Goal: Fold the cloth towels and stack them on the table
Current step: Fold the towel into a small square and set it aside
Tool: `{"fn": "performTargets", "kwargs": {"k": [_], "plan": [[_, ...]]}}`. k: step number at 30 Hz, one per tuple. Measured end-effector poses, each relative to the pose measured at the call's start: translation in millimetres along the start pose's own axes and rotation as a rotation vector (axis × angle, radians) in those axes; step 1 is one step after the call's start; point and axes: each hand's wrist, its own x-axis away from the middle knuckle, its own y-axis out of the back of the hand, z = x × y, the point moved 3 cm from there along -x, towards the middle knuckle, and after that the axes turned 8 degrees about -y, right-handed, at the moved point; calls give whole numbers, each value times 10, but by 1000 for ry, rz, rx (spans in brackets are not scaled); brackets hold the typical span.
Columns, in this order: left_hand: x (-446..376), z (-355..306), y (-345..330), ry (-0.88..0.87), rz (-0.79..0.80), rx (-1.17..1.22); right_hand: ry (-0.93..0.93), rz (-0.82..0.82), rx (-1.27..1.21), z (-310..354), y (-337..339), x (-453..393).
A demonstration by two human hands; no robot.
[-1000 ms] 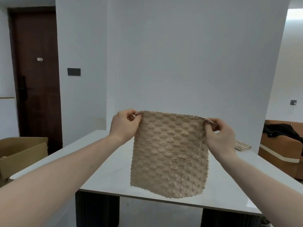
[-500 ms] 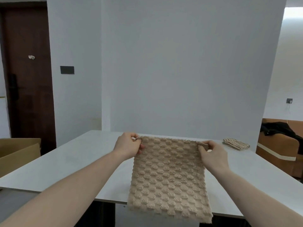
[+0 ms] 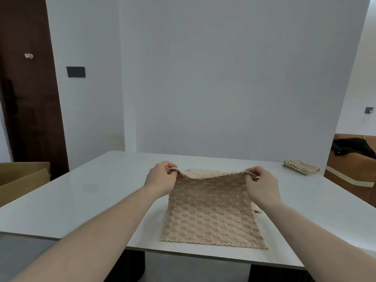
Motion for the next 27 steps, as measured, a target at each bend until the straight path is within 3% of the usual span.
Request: {"fn": "performTargets", "kwargs": {"k": [11,27], "plan": [[314,128,68,-35,35,55,46,100,121,-162,189,277],[1235,391,45,-154,214,-331,125,284,421,-616,433,900]]}}
